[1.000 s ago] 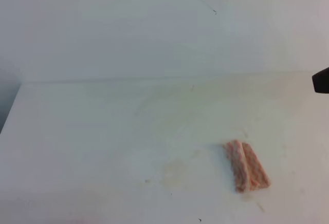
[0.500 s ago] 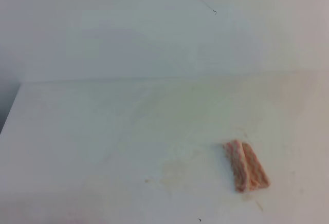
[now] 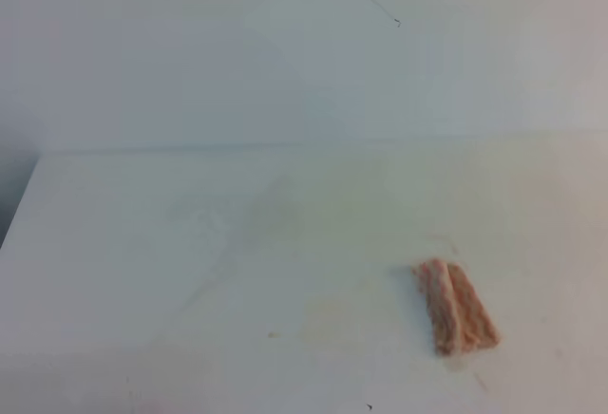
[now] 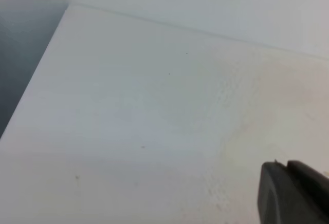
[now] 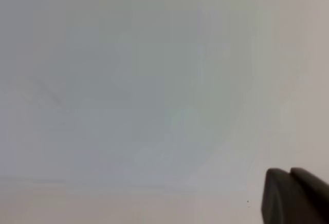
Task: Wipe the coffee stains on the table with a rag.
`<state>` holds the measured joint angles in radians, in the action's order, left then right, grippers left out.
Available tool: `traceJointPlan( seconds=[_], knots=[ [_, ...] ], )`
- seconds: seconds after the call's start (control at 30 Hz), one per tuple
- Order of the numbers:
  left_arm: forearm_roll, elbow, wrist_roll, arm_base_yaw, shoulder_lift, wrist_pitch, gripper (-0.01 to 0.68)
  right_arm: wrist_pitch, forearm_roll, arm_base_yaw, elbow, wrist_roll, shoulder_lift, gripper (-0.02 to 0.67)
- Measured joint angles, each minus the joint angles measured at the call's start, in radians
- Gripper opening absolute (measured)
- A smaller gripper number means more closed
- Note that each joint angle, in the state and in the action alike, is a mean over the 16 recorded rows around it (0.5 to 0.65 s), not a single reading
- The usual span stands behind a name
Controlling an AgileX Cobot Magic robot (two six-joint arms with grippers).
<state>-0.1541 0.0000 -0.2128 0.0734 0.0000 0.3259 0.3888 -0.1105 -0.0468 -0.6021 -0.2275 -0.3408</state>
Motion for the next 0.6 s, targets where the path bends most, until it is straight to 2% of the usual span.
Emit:
traceJointPlan(
  seconds=[0.37,0.6],
  knots=[
    [0.000,0.000,0.000,0.000,0.000,0.000,-0.003,-0.100,0.002,-0.045,0.424,0.000,0.245,-0.004],
    [0.000,0.000,0.000,0.000,0.000,0.000,-0.003,-0.109,0.003,-0.096,0.583,0.000,0.337,-0.004]
  ],
)
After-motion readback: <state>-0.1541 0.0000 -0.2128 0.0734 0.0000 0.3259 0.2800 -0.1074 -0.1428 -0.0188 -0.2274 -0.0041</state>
